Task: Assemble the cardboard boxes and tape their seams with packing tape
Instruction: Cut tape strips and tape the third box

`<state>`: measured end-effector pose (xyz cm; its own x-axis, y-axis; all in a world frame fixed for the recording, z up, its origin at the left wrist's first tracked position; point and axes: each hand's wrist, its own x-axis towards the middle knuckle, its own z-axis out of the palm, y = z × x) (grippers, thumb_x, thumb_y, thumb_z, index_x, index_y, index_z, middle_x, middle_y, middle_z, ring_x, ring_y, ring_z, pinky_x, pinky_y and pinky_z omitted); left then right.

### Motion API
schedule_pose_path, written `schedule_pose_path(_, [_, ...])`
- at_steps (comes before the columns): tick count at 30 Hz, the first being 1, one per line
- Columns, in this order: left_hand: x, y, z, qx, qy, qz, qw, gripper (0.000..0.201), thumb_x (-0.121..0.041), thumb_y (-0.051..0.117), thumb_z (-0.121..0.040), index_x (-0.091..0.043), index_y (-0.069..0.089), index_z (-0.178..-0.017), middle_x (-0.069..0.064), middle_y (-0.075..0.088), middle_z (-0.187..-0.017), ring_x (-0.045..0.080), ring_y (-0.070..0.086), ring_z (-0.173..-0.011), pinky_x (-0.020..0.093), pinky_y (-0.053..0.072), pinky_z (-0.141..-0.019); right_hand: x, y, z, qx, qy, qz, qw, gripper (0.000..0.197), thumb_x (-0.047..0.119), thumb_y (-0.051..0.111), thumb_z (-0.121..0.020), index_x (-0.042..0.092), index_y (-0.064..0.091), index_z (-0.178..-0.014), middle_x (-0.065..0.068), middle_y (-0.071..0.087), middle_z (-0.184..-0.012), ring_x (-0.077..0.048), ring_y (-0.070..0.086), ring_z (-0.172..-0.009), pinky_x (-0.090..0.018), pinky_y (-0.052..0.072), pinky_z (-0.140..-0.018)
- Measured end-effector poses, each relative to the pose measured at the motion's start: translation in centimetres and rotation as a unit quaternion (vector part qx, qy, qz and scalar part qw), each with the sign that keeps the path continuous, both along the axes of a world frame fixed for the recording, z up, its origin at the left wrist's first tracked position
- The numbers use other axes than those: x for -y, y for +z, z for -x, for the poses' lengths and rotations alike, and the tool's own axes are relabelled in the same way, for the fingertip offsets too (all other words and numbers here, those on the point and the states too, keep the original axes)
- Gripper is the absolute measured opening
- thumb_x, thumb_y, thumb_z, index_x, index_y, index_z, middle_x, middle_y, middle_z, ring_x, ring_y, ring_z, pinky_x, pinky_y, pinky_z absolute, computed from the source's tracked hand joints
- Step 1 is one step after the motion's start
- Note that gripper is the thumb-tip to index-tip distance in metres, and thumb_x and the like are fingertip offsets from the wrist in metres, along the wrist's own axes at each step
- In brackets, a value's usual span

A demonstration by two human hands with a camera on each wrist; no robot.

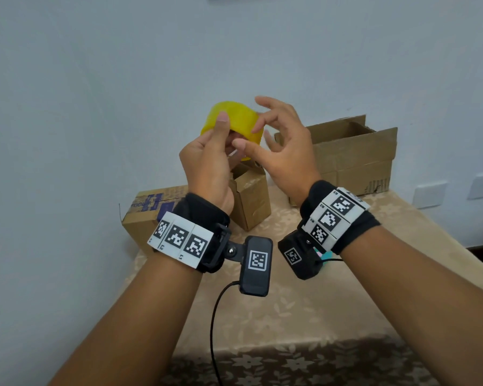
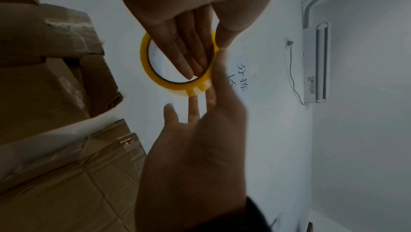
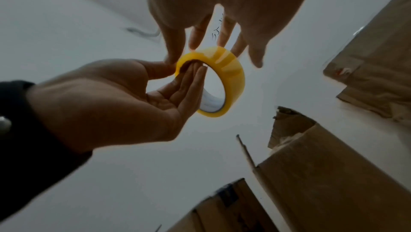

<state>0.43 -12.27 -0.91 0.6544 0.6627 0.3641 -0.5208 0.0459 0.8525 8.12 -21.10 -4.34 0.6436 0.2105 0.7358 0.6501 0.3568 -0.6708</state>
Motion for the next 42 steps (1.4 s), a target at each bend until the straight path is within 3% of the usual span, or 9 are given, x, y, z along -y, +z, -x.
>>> schedule_pose_path(5, [0.2, -0.2, -0.3, 0.05, 0.021, -0.056, 0.997, 0.028, -0.021, 0.062, -0.103, -0.002, 0.076, -0.088, 0.033, 0.069, -0.099, 0.027, 0.072, -0.087, 0.035, 0.062, -0.076, -0.5, 0.4, 0.4, -0.042, -0.061, 0.006, 0.997, 0.017, 0.028, 0.067, -0.097, 0.02, 0.058, -0.085, 0.003, 0.054, -0.128, -0.009, 0.053, -0.123, -0.036, 0.041, -0.105])
schedule_pose_path(8, [0.0, -0.4, -0.4, 0.062, 0.046, -0.108, 0.991, 0.029, -0.02, 0.062, -0.103, 0.0, 0.076, -0.087, 0.019, 0.073, -0.085, 0.026, 0.073, -0.086, 0.035, 0.062, -0.076, -0.7, 0.5, 0.5, -0.028, -0.08, 0.054, 0.995, 0.023, 0.033, 0.059, -0.098, 0.023, 0.056, -0.077, 0.008, 0.049, -0.096, -0.01, 0.051, -0.091, -0.023, 0.04, -0.081])
schedule_pose_path(11, [-0.2, -0.5, -0.5, 0.071, 0.078, -0.174, 0.979, 0.031, -0.02, 0.063, -0.103, 0.0, 0.074, -0.081, 0.013, 0.072, -0.077, 0.032, 0.073, -0.083, 0.04, 0.064, -0.077, -0.8, 0.7, 0.9, -0.028, -0.051, 0.073, 0.996, 0.028, 0.029, 0.052, -0.097, 0.007, 0.057, -0.081, -0.005, 0.053, -0.076, -0.014, 0.046, -0.071, -0.029, 0.038, -0.066])
schedule_pose_path(15, [-0.7, -0.8, -0.5, 0.066, 0.121, -0.248, 0.959, 0.038, -0.031, 0.066, -0.1, -0.002, 0.073, -0.078, 0.014, 0.072, -0.074, 0.038, 0.07, -0.079, 0.049, 0.063, -0.076, -0.8, 1.0, 1.1, -0.033, -0.056, 0.088, 0.994, 0.023, 0.02, 0.05, -0.099, 0.003, 0.055, -0.083, -0.022, 0.06, -0.083, -0.039, 0.059, -0.086, -0.045, 0.048, -0.07])
schedule_pose_path(21, [-0.5, -0.6, -0.2, 0.037, 0.191, -0.347, 0.918, 0.033, -0.037, 0.064, -0.1, -0.016, 0.072, -0.076, -0.008, 0.065, -0.066, 0.016, 0.06, -0.06, 0.04, 0.054, -0.064, -0.9, 1.6, 1.8, -0.051, -0.068, 0.083, 0.993, 0.021, 0.028, 0.055, -0.09, 0.018, 0.054, -0.072, -0.001, 0.054, -0.063, -0.017, 0.049, -0.06, -0.045, 0.052, -0.06])
schedule_pose_path(26, [-0.5, -0.8, -0.2, 0.039, 0.196, -0.359, 0.912, 0.033, -0.037, 0.063, -0.101, -0.012, 0.075, -0.082, -0.008, 0.065, -0.07, 0.009, 0.058, -0.063, 0.029, 0.05, -0.062, -0.9, 1.9, 2.1, -0.064, -0.085, 0.077, 0.991, 0.026, 0.033, 0.055, -0.088, 0.016, 0.058, -0.07, -0.006, 0.053, -0.062, -0.027, 0.052, -0.06, -0.056, 0.053, -0.059])
schedule_pose_path(34, [-0.5, -1.2, -0.4, 0.03, 0.199, -0.365, 0.909, 0.034, -0.039, 0.063, -0.1, -0.015, 0.071, -0.077, -0.01, 0.061, -0.066, 0.009, 0.054, -0.059, 0.04, 0.052, -0.06, -1.0, 1.3, 1.5, -0.073, -0.076, 0.063, 0.992, 0.026, 0.018, 0.054, -0.097, 0.006, 0.057, -0.074, -0.015, 0.058, -0.065, -0.023, 0.053, -0.055, -0.037, 0.051, -0.044])
schedule_pose_path(38, [-0.5, -1.2, -0.3, 0.033, 0.191, -0.365, 0.911, 0.032, -0.038, 0.063, -0.1, -0.014, 0.075, -0.082, -0.007, 0.068, -0.071, 0.016, 0.065, -0.064, 0.047, 0.056, -0.063, -1.0, 1.3, 1.3, -0.086, -0.057, 0.047, 0.994, 0.032, 0.015, 0.053, -0.1, -0.009, 0.057, -0.079, 0.0, 0.056, -0.063, -0.005, 0.054, -0.053, -0.029, 0.047, -0.044])
schedule_pose_path(42, [-0.5, -1.3, -0.3, 0.024, 0.195, -0.363, 0.911, 0.035, -0.041, 0.063, -0.099, -0.014, 0.074, -0.081, -0.006, 0.067, -0.071, 0.018, 0.061, -0.058, 0.047, 0.054, -0.062, -1.0, 1.2, 1.2, -0.092, -0.041, 0.041, 0.994, 0.032, 0.017, 0.055, -0.097, -0.011, 0.057, -0.08, -0.003, 0.054, -0.061, -0.017, 0.05, -0.051, -0.03, 0.047, -0.044])
